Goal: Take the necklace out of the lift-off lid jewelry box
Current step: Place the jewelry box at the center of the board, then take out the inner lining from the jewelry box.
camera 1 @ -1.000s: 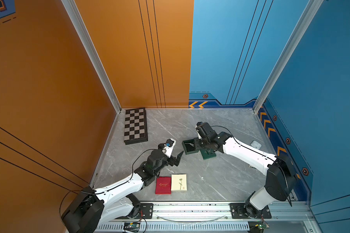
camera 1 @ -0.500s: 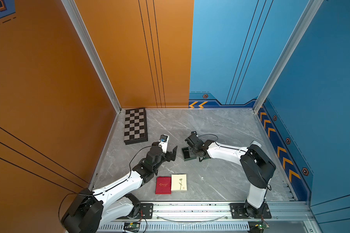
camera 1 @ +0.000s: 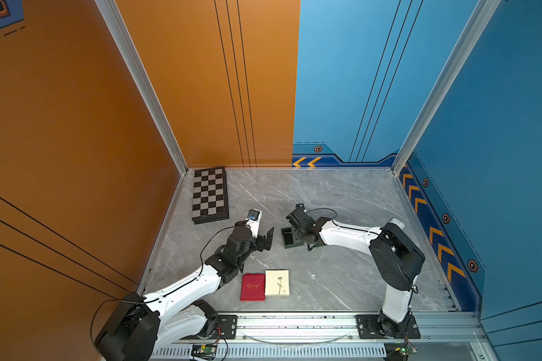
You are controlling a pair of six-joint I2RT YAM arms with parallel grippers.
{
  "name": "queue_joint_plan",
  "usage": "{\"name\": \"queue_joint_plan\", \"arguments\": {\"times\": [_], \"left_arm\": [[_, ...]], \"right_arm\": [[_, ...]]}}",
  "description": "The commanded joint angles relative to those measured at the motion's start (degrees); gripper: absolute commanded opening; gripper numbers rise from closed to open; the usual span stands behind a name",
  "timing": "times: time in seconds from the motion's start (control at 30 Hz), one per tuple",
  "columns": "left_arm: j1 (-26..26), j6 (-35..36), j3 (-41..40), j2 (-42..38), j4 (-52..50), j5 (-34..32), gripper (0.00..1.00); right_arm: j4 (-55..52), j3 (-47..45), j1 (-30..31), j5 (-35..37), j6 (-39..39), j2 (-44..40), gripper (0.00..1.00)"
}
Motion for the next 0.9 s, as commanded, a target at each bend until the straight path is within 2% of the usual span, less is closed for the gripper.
{"name": "queue_joint_plan", "arguments": {"times": [0.0,0.17,0.37,0.57,0.87], "left_arm": [[0.6,-0.2,1.7,-1.1,-1.4,-0.5,0.98],[0.8,-0.2,1.7,-1.2,-1.6,-0.7,0.98],[1.0,-0.4,1.8,-0.8,-1.5,-0.4,0.98],[1.3,-0.3,2.0,-0.6,-1.5,-0.1,0.98],[1.6,-0.1,2.0,-0.8,-1.6,0.2,0.98]], "right_arm": [[-3.3,1.3,0.2,0.2,-2.9,-3.9,0.28],[-5.4,3.1,0.4,-3.2,-6.7,-4.2,0.30],[-8.9,8.4,1.1,-6.9,-10.6,-0.3,0.30],[-11.3,12.7,1.6,-7.2,-11.3,4.1,0.31],[-11.7,13.7,1.3,-7.3,-11.3,7.2,0.36]]}}
